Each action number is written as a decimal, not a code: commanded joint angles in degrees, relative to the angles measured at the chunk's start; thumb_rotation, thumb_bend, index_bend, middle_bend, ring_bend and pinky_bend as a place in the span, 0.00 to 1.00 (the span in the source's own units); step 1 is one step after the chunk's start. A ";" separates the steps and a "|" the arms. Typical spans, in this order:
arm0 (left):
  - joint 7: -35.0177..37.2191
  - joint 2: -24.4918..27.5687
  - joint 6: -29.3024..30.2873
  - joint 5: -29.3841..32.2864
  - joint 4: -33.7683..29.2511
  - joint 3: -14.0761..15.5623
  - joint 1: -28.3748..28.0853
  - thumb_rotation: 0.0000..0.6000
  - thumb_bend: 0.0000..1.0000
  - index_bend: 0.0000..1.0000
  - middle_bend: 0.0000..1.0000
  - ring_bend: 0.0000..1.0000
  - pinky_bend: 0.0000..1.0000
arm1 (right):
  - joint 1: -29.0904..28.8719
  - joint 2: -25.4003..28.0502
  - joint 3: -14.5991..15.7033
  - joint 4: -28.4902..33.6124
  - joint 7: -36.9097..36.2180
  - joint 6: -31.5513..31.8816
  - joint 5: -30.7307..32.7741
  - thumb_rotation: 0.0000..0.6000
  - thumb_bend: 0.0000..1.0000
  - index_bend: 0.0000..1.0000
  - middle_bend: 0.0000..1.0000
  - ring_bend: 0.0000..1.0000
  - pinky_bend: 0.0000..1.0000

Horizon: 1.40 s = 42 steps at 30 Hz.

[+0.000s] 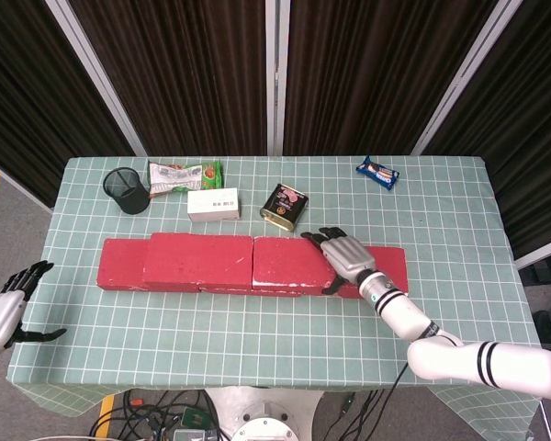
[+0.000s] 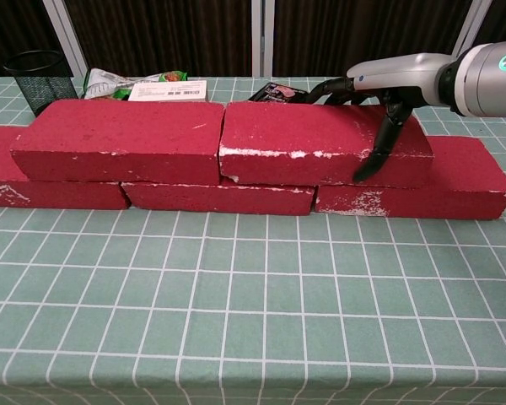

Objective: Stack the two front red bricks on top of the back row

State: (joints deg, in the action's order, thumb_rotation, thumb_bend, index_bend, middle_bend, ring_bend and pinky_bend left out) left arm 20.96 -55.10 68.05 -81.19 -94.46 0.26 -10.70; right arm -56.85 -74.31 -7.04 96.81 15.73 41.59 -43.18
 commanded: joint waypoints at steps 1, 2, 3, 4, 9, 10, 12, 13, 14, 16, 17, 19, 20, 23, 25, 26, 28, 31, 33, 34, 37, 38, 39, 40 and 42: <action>0.16 -0.09 -0.16 0.05 0.15 0.07 0.00 1.00 0.00 0.04 0.00 0.00 0.00 | -0.13 -0.07 0.01 -0.10 -0.01 0.05 0.16 1.00 0.04 0.07 0.28 0.00 0.00; 0.26 -0.12 -0.20 0.05 0.22 0.09 0.01 1.00 0.00 0.04 0.00 0.00 0.00 | -0.20 -0.08 0.03 -0.14 0.00 0.04 0.27 1.00 0.04 0.07 0.28 0.00 0.00; 0.37 -0.17 -0.23 0.03 0.31 0.12 0.02 1.00 0.00 0.04 0.00 0.00 0.00 | -0.31 -0.11 0.07 -0.21 0.03 0.01 0.47 1.00 0.04 0.07 0.28 0.00 0.00; 0.45 -0.21 -0.25 0.02 0.39 0.12 0.02 1.00 0.00 0.04 0.00 0.00 0.00 | -0.39 -0.15 0.10 -0.26 0.05 -0.02 0.62 1.00 0.04 0.07 0.28 0.00 0.00; 0.75 -0.32 -0.12 -0.20 0.62 0.15 0.07 1.00 0.00 0.04 0.00 0.00 0.00 | -0.84 -0.33 0.43 -0.32 0.50 0.07 1.21 1.00 0.04 0.06 0.28 0.00 0.00; 0.79 -0.32 -0.10 -0.23 0.65 0.16 0.08 1.00 0.00 0.04 0.00 0.00 0.00 | -0.88 -0.34 0.45 -0.29 0.50 0.11 1.29 1.00 0.04 0.06 0.28 0.00 0.00; 0.93 -0.30 -0.06 -0.22 0.70 0.15 0.10 1.00 0.00 0.04 0.00 0.00 0.00 | -0.95 -0.36 0.43 -0.19 0.45 0.22 1.37 1.00 0.04 0.06 0.28 0.00 0.00; 0.99 -0.29 -0.06 -0.22 0.73 0.15 0.11 1.00 0.00 0.04 0.00 0.00 0.00 | -1.00 -0.35 0.44 -0.14 0.49 0.28 1.36 1.00 0.04 0.06 0.28 0.00 0.00; 1.05 -0.31 -0.06 -0.23 0.77 0.16 0.12 1.00 0.00 0.04 0.00 0.00 0.00 | -1.06 -0.31 0.44 -0.06 0.53 0.34 1.35 1.00 0.04 0.06 0.28 0.00 0.00; 1.10 -0.33 -0.16 -0.26 0.83 0.20 0.10 1.00 0.00 0.04 0.00 0.00 0.00 | -1.18 -0.23 0.44 0.08 0.57 0.34 1.41 1.00 0.04 0.06 0.28 0.00 0.00; 1.14 -0.36 -0.23 -0.26 0.85 0.22 0.08 1.00 0.00 0.04 0.00 0.00 0.00 | -1.24 -0.19 0.44 0.19 0.57 0.36 1.47 1.00 0.04 0.06 0.28 0.00 0.00; 1.24 -0.38 -0.31 -0.25 0.89 0.24 0.06 1.00 0.00 0.04 0.00 0.00 0.00 | -1.33 -0.14 0.43 0.31 0.59 0.44 1.55 1.00 0.04 0.06 0.28 0.00 0.00; 1.30 -0.38 -0.31 -0.29 0.91 0.25 0.06 1.00 0.00 0.04 0.00 0.00 0.00 | -1.40 -0.11 0.45 0.38 0.65 0.48 1.59 1.00 0.04 0.06 0.28 0.00 0.00; 1.47 -0.36 -0.24 -0.37 0.95 0.25 0.08 1.00 0.00 0.04 0.00 0.00 0.00 | -1.62 -0.12 0.54 0.47 0.83 0.50 1.81 1.00 0.04 0.06 0.28 0.00 0.00; 1.53 -0.35 -0.24 -0.36 0.97 0.24 0.08 1.00 0.00 0.04 0.00 0.00 0.00 | -1.76 -0.19 0.59 0.45 0.93 0.52 2.03 1.00 0.04 0.06 0.28 0.00 0.00; 1.58 -0.35 -0.25 -0.34 0.99 0.24 0.09 1.00 0.00 0.04 0.00 0.00 0.00 | -1.85 -0.29 0.62 0.40 0.97 0.53 2.19 1.00 0.04 0.06 0.28 0.00 0.00; 1.64 -0.35 -0.30 -0.33 1.02 0.27 0.09 1.00 0.00 0.04 0.00 0.00 0.00 | -2.00 -0.46 0.72 0.27 1.09 0.51 2.45 1.00 0.04 0.06 0.27 0.00 0.00; 1.72 -0.39 -0.35 -0.34 1.12 0.33 0.12 1.00 0.00 0.04 0.00 0.00 0.00 | -2.23 -0.74 0.94 0.08 1.32 0.47 2.82 1.00 0.04 0.06 0.27 0.00 0.00; 1.82 -0.44 -0.35 -0.33 1.19 0.33 0.14 1.00 0.00 0.04 0.00 0.00 0.00 | -2.35 -0.90 1.02 -0.04 1.40 0.48 3.09 1.00 0.04 0.06 0.27 0.00 0.00; 1.86 -0.46 -0.35 -0.33 1.23 0.33 0.14 1.00 0.00 0.04 0.00 0.00 0.00 | -2.41 -0.96 1.06 -0.08 1.46 0.52 3.17 1.00 0.04 0.06 0.27 0.00 0.00; 2.03 -0.49 -0.39 -0.39 1.33 0.34 0.13 1.00 0.00 0.04 0.00 0.00 0.00 | -2.54 -1.12 1.14 -0.09 1.56 0.67 3.48 1.00 0.04 0.06 0.27 0.00 0.00; 2.07 -0.49 -0.37 -0.41 1.35 0.35 0.14 1.00 0.00 0.04 0.00 0.00 0.00 | -2.56 -1.16 1.16 -0.08 1.59 0.74 3.55 1.00 0.04 0.06 0.27 0.00 0.00; 2.12 -0.51 -0.35 -0.44 1.38 0.37 0.16 1.00 0.00 0.04 0.00 0.00 0.00 | -2.58 -1.23 1.14 -0.09 1.58 0.87 3.65 1.00 0.04 0.06 0.27 0.00 0.00; 2.19 -0.51 -0.36 -0.45 1.41 0.39 0.17 1.00 0.00 0.04 0.00 0.00 0.00 | -2.59 -1.28 1.13 -0.12 1.58 0.98 3.71 1.00 0.04 0.05 0.27 0.00 0.00; 2.34 -0.51 -0.39 -0.49 1.51 0.43 0.19 1.00 0.00 0.04 0.00 0.00 0.00 | -2.54 -1.51 1.11 -0.25 1.58 1.39 3.87 1.00 0.04 0.02 0.25 0.00 0.00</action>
State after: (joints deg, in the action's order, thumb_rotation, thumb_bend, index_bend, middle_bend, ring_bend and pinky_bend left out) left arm 23.30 -55.61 67.66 -81.67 -92.96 0.69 -10.51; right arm -59.41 -75.76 -5.92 96.61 17.32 42.90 -39.36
